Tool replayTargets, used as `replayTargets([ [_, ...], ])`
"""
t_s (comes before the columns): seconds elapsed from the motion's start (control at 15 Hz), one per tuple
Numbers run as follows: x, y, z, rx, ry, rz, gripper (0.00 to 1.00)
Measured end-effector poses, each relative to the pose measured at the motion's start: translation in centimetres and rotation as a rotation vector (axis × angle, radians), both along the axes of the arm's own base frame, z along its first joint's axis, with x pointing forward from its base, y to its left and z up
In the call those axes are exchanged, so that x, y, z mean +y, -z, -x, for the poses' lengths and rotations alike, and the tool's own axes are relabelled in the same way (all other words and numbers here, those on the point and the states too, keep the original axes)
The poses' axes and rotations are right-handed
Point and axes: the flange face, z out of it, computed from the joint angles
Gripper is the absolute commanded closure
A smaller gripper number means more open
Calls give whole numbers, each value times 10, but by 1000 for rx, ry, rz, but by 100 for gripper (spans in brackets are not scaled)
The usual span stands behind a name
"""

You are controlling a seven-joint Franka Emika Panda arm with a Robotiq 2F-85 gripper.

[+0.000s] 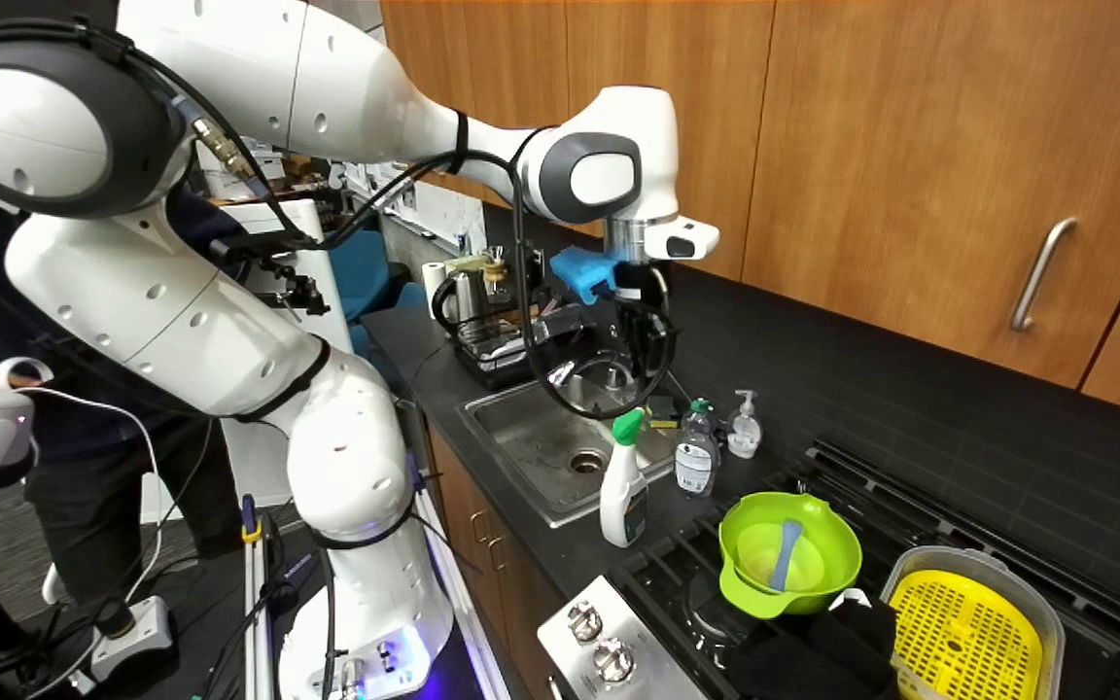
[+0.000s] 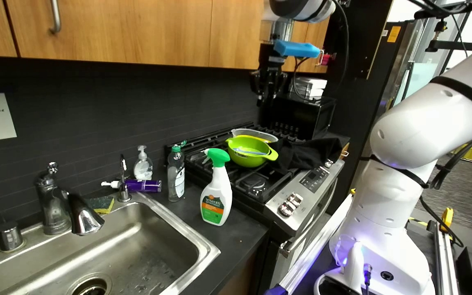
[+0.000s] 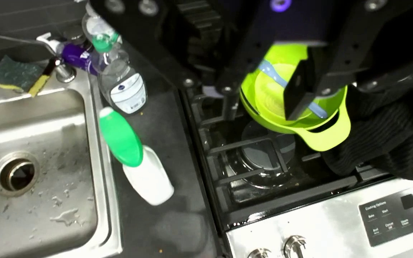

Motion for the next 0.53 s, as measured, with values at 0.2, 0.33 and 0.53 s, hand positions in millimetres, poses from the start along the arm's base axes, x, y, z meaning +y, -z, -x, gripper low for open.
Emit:
replayTargets([
  [0.2,-19,31,5,91,71,38,52],
  [0.33,-28,36,4,117,145,83,43],
  [0.53,-39,8,21,39,189,64,23],
])
